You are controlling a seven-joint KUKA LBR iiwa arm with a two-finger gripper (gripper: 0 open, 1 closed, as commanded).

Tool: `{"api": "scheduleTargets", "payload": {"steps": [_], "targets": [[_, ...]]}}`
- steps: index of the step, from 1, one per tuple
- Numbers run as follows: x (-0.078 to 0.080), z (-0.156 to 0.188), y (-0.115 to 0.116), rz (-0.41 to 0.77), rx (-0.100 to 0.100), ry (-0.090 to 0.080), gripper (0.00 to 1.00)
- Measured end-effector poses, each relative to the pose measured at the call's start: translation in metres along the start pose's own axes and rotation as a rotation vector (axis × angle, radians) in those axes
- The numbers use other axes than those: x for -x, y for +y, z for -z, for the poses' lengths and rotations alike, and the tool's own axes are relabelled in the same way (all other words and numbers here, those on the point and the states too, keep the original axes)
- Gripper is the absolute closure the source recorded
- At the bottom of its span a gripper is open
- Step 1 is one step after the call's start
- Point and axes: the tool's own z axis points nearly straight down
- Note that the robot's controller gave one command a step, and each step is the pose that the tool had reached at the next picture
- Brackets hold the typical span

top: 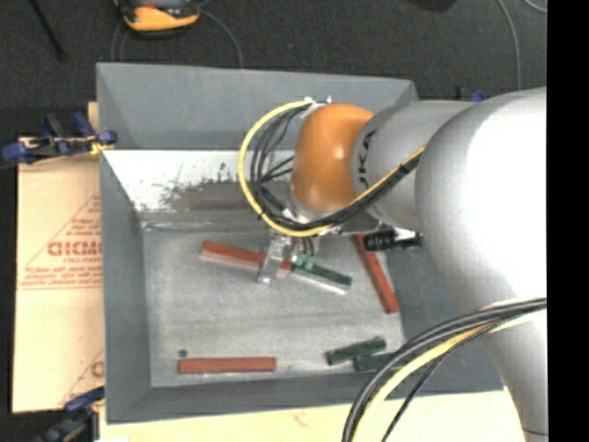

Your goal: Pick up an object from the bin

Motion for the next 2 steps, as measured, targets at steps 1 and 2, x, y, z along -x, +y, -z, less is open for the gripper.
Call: {"api": "scheduleTargets", "payload": {"steps": [1, 2], "targets": [[-0.001, 0.0, 0.012, 0.035, -0.004, -0.001, 1.0], [-0.006, 0.036, 0.02, 0.103, -0.003, 0.012, 1.0]]}}
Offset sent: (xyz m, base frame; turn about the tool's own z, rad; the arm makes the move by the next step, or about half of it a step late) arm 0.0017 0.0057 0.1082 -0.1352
